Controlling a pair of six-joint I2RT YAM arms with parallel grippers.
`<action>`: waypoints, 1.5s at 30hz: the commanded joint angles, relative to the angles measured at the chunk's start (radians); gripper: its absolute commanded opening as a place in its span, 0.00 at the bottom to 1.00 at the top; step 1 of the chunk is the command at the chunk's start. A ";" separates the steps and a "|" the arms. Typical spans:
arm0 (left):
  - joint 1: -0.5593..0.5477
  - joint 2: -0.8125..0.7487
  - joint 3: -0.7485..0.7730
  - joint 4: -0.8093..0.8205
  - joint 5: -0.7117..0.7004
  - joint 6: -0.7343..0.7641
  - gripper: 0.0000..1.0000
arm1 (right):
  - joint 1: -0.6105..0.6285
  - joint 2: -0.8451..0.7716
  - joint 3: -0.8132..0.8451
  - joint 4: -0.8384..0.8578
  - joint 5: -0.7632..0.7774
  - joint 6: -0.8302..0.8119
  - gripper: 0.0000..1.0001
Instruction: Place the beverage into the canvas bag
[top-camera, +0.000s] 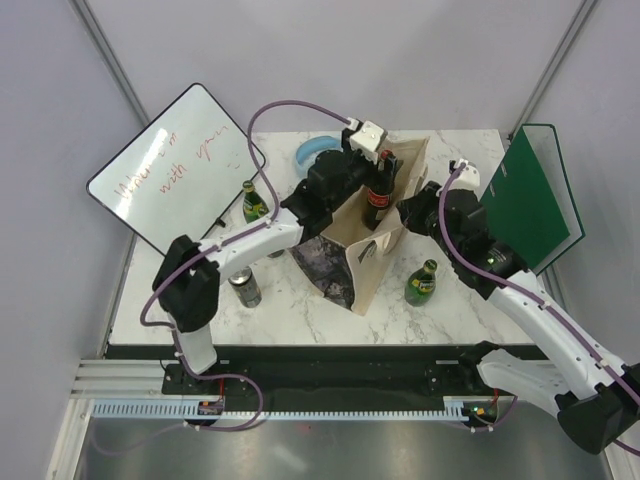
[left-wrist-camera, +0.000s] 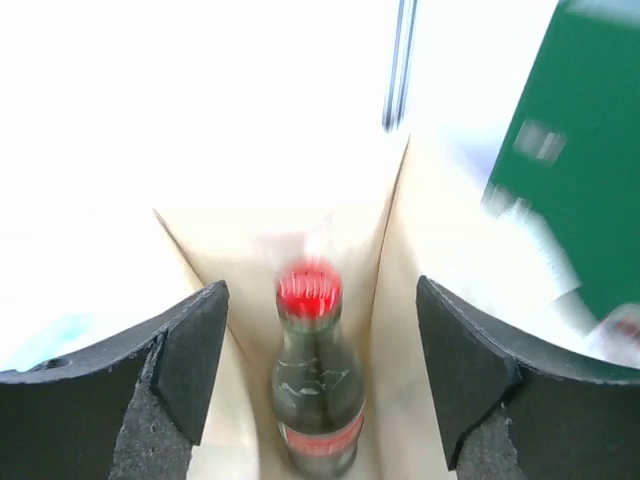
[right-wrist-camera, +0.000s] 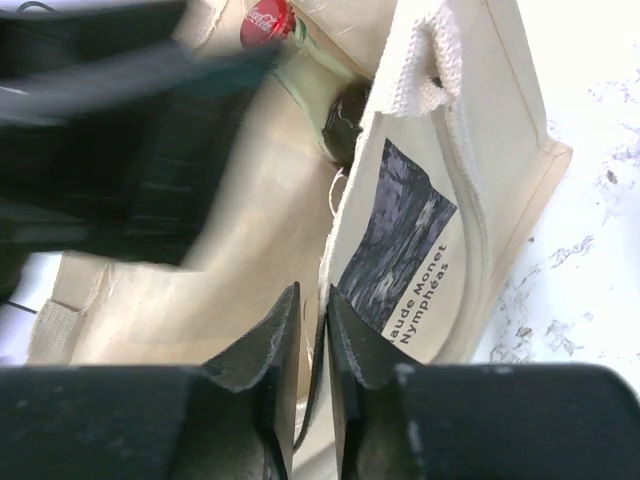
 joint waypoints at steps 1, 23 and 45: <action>-0.013 -0.117 0.060 0.031 0.010 0.044 0.83 | 0.000 0.004 0.006 0.030 0.019 0.004 0.27; -0.024 -0.679 -0.063 -0.704 -0.171 -0.114 0.86 | 0.000 -0.042 0.327 -0.460 -0.029 -0.036 0.82; -0.024 -1.235 -0.571 -0.839 0.013 -0.117 1.00 | 0.000 -0.033 0.149 -0.746 0.013 -0.125 0.79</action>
